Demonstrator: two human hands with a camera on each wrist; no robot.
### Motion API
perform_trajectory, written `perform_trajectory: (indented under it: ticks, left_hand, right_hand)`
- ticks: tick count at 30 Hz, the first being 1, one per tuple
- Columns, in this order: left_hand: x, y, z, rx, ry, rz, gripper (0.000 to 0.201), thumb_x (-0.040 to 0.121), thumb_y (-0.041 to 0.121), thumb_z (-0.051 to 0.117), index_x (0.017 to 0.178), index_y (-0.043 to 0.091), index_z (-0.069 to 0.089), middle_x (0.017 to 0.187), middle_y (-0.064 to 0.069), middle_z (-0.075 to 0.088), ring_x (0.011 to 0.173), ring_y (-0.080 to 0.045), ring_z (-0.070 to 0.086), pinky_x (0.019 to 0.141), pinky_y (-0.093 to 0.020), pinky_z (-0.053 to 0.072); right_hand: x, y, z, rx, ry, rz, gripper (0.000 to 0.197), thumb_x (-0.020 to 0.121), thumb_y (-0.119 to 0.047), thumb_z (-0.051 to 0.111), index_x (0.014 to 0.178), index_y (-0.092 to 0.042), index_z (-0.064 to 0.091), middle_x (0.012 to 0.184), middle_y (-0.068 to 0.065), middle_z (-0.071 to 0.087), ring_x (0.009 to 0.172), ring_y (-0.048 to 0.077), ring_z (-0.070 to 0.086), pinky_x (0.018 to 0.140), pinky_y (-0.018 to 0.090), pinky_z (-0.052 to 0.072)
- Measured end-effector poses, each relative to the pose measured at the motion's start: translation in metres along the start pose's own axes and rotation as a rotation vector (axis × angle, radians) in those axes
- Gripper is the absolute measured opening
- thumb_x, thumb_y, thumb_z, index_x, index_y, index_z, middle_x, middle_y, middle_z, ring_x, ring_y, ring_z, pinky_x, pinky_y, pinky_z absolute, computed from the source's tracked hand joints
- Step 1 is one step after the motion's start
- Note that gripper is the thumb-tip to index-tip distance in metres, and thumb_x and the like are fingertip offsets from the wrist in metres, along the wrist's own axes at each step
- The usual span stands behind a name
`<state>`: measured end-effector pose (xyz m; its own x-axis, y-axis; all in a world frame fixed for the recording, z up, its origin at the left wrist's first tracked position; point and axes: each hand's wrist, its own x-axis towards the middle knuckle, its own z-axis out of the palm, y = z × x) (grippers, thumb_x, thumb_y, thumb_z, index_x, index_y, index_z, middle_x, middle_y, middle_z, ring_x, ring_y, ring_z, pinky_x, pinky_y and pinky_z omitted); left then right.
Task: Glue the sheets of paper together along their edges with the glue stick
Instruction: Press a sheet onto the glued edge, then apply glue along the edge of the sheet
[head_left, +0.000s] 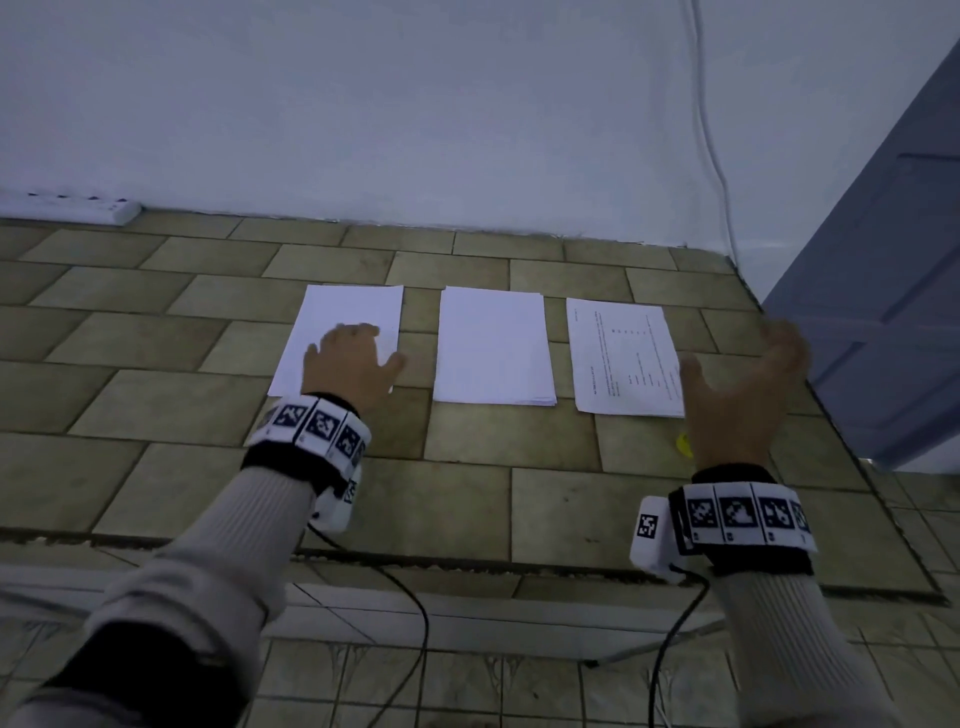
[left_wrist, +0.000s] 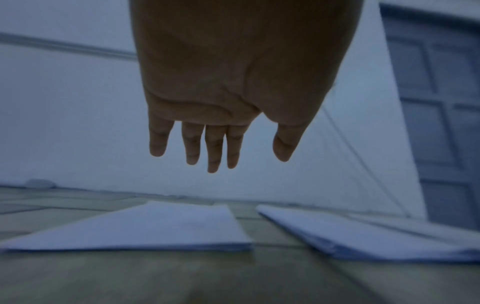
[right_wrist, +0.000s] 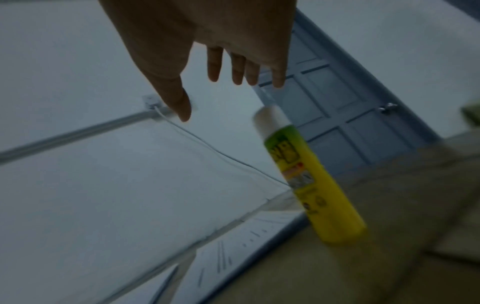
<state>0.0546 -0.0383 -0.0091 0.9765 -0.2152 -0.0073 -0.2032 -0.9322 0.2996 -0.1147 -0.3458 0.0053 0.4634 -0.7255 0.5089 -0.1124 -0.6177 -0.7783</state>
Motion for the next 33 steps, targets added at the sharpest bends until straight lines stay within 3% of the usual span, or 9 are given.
perform_trajectory:
  ticks: [4,6,8,10,16,22,27,29,33]
  left_hand:
    - [0.026,-0.016,0.018,0.206,-0.169,-0.198,0.08,0.095,0.062,0.042,0.15,0.007,0.024,0.16,-0.015,0.017,0.148,-0.033,0.011,0.117,-0.053,0.015]
    - [0.031,-0.02,0.025,0.23,-0.224,-0.241,0.078,0.092,0.062,0.047,0.147,0.008,0.031,0.157,-0.016,0.024,0.145,-0.035,0.02,0.115,-0.055,0.019]
    - [0.033,-0.023,0.029,0.222,-0.238,-0.226,0.069,0.091,0.059,0.053,0.135,0.007,0.044,0.141,-0.017,0.043,0.131,-0.038,0.04,0.109,-0.055,0.031]
    - [0.032,-0.025,0.032,0.215,-0.219,-0.191,0.064,0.09,0.057,0.056,0.126,0.005,0.049,0.129,-0.018,0.051,0.119,-0.039,0.05,0.101,-0.054,0.042]
    - [0.029,-0.033,0.031,0.228,-0.152,-0.137,0.052,0.097,0.049,0.048,0.127,0.007,0.05,0.128,-0.016,0.055,0.114,-0.035,0.054,0.092,-0.046,0.047]
    - [0.023,-0.028,0.014,-0.012,0.089,-0.131,0.049,0.102,0.044,0.038,0.128,0.004,0.05,0.125,-0.019,0.058,0.111,-0.037,0.056,0.09,-0.044,0.045]
    - [-0.008,-0.007,-0.004,-0.285,0.199,0.195,0.045,0.101,0.038,0.047,0.136,0.01,0.05,0.128,-0.013,0.058,0.111,-0.032,0.056,0.092,-0.043,0.046]
    - [-0.023,0.003,-0.006,-0.337,0.101,0.347,0.045,0.099,0.04,0.051,0.135,0.013,0.051,0.127,-0.009,0.059,0.111,-0.027,0.057,0.091,-0.038,0.045]
    - [-0.052,0.017,-0.001,-0.345,-0.242,0.51,0.048,0.095,0.04,0.058,0.138,0.021,0.05,0.14,0.001,0.052,0.126,-0.01,0.045,0.103,-0.027,0.035]
  right_hand:
    - [-0.004,0.014,-0.002,0.038,-0.097,0.411,0.08,0.081,-0.023,0.074,0.14,-0.001,0.026,0.143,0.014,0.035,0.13,0.025,0.037,0.095,0.024,0.031]
    - [-0.006,0.022,-0.001,0.002,-0.138,0.49,0.076,0.082,-0.026,0.073,0.137,0.0,0.028,0.137,0.017,0.042,0.123,0.03,0.046,0.09,0.031,0.037]
    - [-0.01,0.03,0.002,-0.02,-0.168,0.514,0.07,0.084,-0.026,0.071,0.135,0.001,0.031,0.123,0.016,0.048,0.114,0.032,0.051,0.085,0.035,0.04]
    - [-0.013,0.035,0.005,-0.031,-0.188,0.529,0.06,0.087,-0.024,0.068,0.128,0.004,0.035,0.109,0.01,0.045,0.104,0.029,0.051,0.079,0.032,0.037]
    - [-0.016,0.04,0.008,-0.038,-0.192,0.514,0.039,0.095,-0.011,0.053,0.124,0.008,0.036,0.103,0.01,0.041,0.093,0.021,0.042,0.078,0.03,0.033]
    - [-0.014,0.046,0.008,-0.041,-0.216,0.511,0.035,0.096,-0.01,0.05,0.124,0.008,0.038,0.1,0.011,0.044,0.091,0.022,0.043,0.077,0.031,0.033]
    - [-0.014,0.047,0.009,-0.026,-0.226,0.505,0.037,0.097,-0.014,0.05,0.128,0.001,0.039,0.103,0.008,0.045,0.093,0.02,0.044,0.08,0.03,0.034]
    - [-0.014,0.049,0.007,-0.03,-0.243,0.513,0.038,0.095,-0.013,0.052,0.128,0.0,0.039,0.105,0.008,0.047,0.096,0.021,0.046,0.081,0.03,0.035]
    - [-0.015,0.058,0.006,-0.025,-0.296,0.54,0.038,0.091,-0.005,0.057,0.126,-0.001,0.042,0.121,0.014,0.058,0.113,0.029,0.053,0.092,0.035,0.04]
